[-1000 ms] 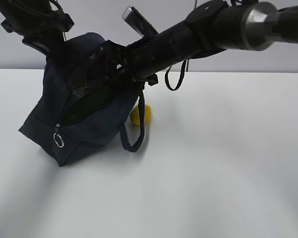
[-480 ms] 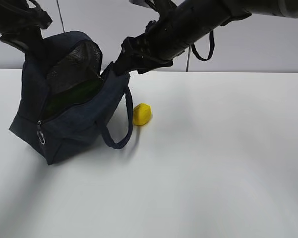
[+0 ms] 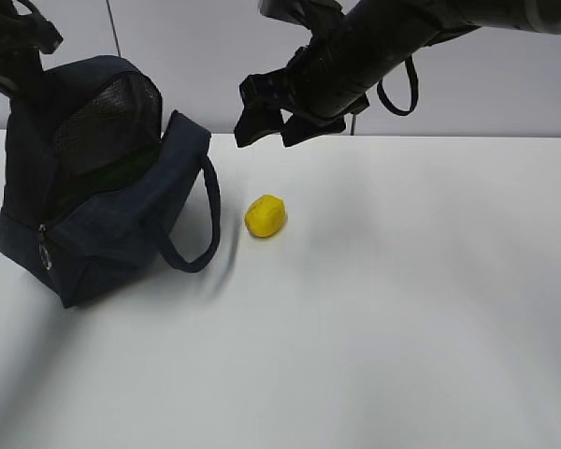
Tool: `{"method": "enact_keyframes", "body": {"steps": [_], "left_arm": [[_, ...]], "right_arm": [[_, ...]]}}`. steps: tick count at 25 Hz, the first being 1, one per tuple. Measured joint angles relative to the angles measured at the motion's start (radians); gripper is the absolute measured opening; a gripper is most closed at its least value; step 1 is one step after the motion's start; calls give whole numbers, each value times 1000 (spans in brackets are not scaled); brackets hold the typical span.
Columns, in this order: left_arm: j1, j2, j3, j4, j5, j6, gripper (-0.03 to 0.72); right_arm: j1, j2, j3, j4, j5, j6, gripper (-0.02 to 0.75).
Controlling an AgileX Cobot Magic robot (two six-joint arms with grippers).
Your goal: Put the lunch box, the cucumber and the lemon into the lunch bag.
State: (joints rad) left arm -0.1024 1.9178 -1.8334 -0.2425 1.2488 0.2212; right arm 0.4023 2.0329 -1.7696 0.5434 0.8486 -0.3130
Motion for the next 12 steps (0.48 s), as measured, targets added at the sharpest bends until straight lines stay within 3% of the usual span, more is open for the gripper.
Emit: {"method": "enact_keyframes", "body": {"steps": [12], "left_arm": [[2,0,0,1,0,0,4]], "right_arm": [[-2,120,-2,-6,-52,207,530]]}}
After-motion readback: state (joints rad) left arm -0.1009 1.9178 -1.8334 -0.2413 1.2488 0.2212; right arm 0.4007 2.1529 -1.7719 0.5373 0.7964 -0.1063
